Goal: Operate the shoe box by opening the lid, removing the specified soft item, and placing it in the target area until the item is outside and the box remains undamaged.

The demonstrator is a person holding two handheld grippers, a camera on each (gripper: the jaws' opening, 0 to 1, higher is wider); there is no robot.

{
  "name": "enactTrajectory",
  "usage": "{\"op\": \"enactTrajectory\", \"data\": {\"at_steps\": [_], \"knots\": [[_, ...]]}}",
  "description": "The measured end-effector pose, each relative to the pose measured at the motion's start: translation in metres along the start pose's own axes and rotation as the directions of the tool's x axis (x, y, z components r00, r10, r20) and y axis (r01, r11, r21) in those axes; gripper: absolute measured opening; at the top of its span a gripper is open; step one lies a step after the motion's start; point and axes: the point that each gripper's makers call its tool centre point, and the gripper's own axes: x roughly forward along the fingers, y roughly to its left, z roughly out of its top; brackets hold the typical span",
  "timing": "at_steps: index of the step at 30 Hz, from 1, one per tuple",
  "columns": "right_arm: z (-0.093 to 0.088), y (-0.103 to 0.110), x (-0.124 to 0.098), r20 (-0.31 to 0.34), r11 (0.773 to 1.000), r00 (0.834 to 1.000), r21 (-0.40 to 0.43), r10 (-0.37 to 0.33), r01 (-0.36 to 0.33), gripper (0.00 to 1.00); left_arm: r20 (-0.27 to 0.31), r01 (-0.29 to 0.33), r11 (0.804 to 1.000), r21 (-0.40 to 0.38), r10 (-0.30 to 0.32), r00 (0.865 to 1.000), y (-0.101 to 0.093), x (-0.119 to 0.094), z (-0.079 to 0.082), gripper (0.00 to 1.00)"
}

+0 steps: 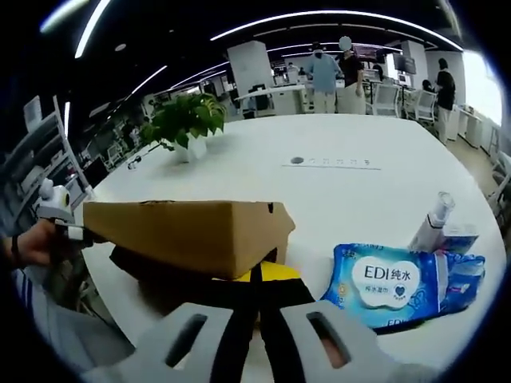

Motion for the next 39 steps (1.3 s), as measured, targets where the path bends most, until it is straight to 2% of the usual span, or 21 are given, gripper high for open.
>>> {"op": "enactTrajectory", "data": {"at_steps": [9, 21, 39], "knots": [[-0.014, 0.0, 0.004, -0.009, 0.999, 1.0, 0.045, 0.019, -0.018, 0.0, -0.02, 0.002, 0.999, 0.049, -0.001, 1.0, -0.001, -0.007, -0.013, 0.19], [-0.034, -0.001, 0.01, -0.04, 0.996, 0.998, 0.085, 0.041, -0.038, 0.0, -0.032, -0.022, 0.999, 0.025, 0.023, 0.999, 0.002, -0.013, -0.027, 0.18], [-0.036, -0.007, 0.003, 0.0, 0.989, 1.0, 0.147, 0.005, -0.005, 0.0, -0.048, -0.029, 1.0, 0.011, 0.029, 0.998, 0.009, -0.017, -0.038, 0.18]]}}
